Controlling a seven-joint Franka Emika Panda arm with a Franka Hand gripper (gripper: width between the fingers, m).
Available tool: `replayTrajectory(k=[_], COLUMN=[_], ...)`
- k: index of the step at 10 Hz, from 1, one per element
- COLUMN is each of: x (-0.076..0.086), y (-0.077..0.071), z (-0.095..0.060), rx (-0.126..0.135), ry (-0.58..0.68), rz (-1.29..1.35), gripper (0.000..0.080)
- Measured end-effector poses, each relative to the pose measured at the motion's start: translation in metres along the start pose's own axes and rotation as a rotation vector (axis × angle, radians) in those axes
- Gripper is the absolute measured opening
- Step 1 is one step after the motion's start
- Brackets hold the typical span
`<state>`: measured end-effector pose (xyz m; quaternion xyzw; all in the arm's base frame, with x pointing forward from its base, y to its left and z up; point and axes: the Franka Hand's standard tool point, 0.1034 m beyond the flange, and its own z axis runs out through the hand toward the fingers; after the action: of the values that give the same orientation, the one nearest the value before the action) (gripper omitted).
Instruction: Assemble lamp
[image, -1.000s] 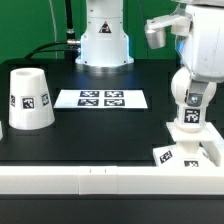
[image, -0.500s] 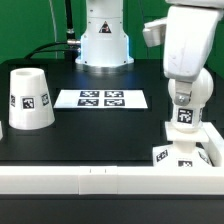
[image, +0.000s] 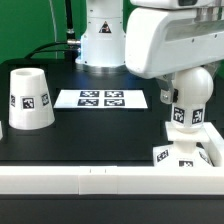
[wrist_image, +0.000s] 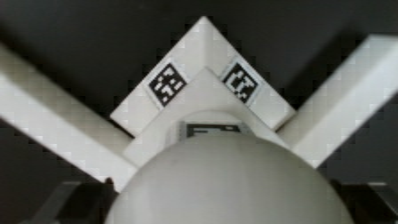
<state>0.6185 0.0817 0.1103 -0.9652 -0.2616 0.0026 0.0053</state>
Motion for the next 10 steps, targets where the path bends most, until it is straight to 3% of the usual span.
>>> replayTrajectory(k=[8,10], x=[0.0004,0.0022], y=[-0.0023,-0.0032], z=[0.0005,0.0005], rx=[0.006,0.045], ry=[0.000,0.011], rz=[0.522,0.716], gripper=[0.0577,0.0577])
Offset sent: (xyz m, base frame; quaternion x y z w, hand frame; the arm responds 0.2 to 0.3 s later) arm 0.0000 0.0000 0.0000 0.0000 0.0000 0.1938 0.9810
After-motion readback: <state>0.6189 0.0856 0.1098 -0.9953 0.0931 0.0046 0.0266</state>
